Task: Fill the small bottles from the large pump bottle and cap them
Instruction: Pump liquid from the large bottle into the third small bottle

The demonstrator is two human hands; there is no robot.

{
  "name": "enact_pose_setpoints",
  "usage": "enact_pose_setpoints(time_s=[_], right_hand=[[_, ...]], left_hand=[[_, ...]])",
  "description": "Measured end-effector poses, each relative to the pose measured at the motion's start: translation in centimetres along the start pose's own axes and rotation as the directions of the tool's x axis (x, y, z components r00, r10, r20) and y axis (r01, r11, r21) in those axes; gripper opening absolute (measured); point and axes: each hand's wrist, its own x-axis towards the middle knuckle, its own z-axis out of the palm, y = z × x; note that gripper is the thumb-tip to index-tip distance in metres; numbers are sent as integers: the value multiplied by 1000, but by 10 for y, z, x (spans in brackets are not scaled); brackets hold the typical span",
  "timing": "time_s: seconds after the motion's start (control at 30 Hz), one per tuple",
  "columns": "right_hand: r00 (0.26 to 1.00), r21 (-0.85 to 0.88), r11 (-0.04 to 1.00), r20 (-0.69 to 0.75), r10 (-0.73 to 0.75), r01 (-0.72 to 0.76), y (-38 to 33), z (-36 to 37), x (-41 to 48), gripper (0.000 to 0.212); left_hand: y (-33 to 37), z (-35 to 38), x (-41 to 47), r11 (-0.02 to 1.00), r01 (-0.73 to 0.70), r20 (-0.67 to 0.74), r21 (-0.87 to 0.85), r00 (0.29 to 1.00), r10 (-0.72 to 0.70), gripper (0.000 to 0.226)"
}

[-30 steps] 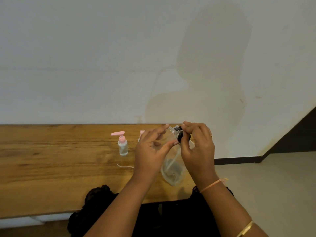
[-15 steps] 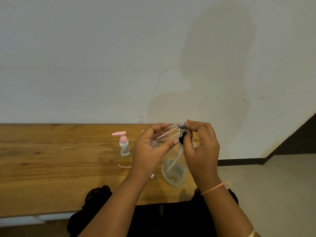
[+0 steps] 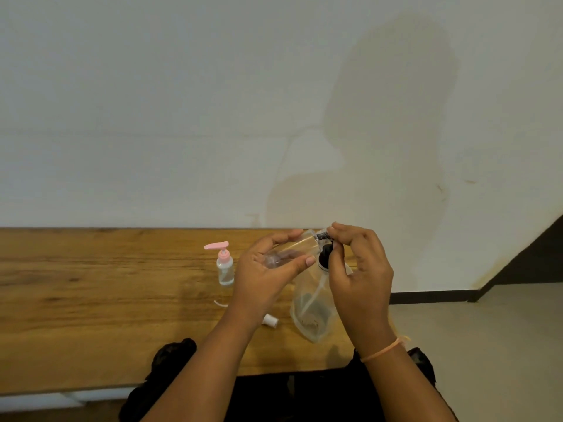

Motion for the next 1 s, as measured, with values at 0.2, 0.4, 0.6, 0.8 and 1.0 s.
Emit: enact_pose_setpoints(time_s=[0.2, 0.4, 0.6, 0.8, 1.0], right_hand=[[1000, -26, 999, -13, 18, -18, 6, 5, -1, 18], [1000, -24, 999, 8, 27, -27, 17, 5, -4, 13], [999, 103, 994, -22, 44, -42, 7, 2, 1, 18], [1000, 42, 999, -2, 20, -20, 6, 0, 3, 19], [1000, -24, 1000, 29, 3, -2, 17, 1, 0, 14]], left_hand=[[-1, 0, 3, 999, 24, 14, 36, 1000, -24, 39], [2, -2, 4, 992, 32, 42, 126, 998, -38, 41], [7, -2, 4, 992, 29, 35, 120, 999, -33, 42], [9, -3, 6, 992, 26, 24, 126, 999, -29, 42], [6, -2, 5, 975, 10, 21, 223, 1000, -15, 41]])
